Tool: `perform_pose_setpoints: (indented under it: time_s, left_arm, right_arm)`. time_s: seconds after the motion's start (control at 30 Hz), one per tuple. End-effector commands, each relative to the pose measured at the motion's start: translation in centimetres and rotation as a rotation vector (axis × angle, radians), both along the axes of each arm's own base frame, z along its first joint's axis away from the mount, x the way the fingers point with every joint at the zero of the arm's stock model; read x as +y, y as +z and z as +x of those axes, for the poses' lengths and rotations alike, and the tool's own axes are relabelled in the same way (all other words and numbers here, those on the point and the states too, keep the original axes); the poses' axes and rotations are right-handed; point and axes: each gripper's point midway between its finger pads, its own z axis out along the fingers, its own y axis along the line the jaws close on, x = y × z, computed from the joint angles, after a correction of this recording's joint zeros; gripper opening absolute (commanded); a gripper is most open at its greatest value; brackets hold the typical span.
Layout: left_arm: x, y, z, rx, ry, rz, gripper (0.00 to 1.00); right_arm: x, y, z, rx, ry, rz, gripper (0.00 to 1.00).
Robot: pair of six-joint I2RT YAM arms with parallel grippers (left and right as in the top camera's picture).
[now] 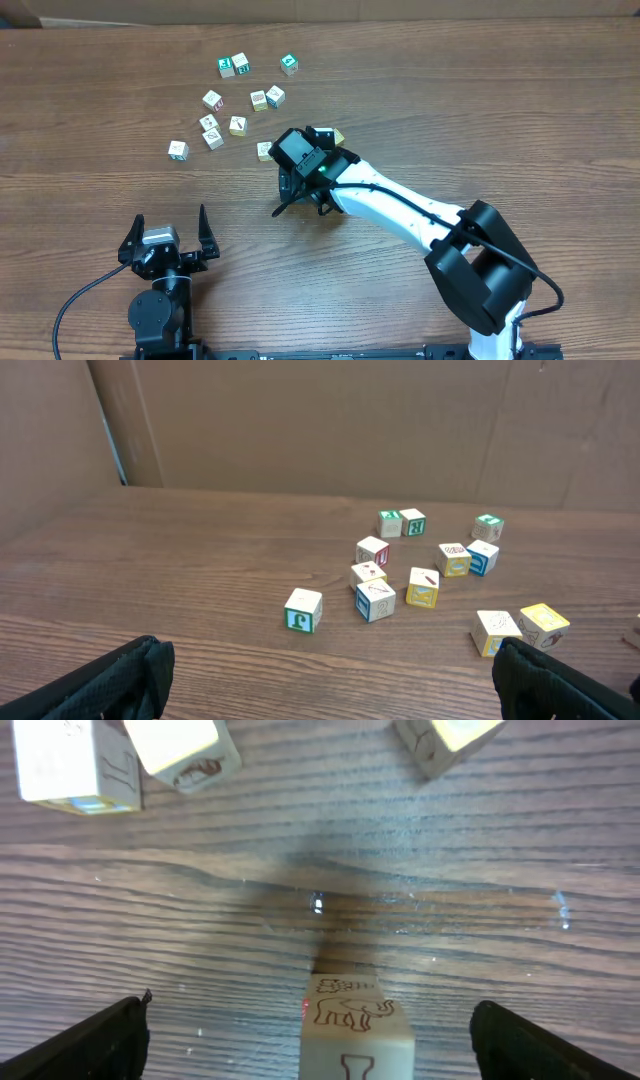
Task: Form a tower
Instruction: 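Open the right gripper to release the I block on the stack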
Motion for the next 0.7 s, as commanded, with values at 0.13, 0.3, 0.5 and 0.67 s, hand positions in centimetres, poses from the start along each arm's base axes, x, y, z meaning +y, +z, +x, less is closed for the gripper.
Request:
perform_pose_setpoints:
  time_s: [0.13,0.3,0.5,0.67]
  left_arm:
    - [-0.1,0.1,0.0,-0.005,-0.005,0.023,1.00]
    - [-0.1,0.1,0.0,-0.005,-0.005,0.023,1.00]
    - [-0.1,0.1,0.0,-0.005,-0.005,0.023,1.00]
    - [-0.1,0.1,0.0,-0.005,-0.005,0.023,0.99]
  right_arm:
    - [-0.2,4.1,1.8,-0.086,-0.017,0.056,1.00]
    - [0.4,4.4,1.7,-0.082,-0.007,0.087,1.00]
    - [0.6,4.6,2.0,-0.094,-0.007,0.102,1.00]
    - [0.5,4.5,1.9,-0.088,-0.007,0.097,1.00]
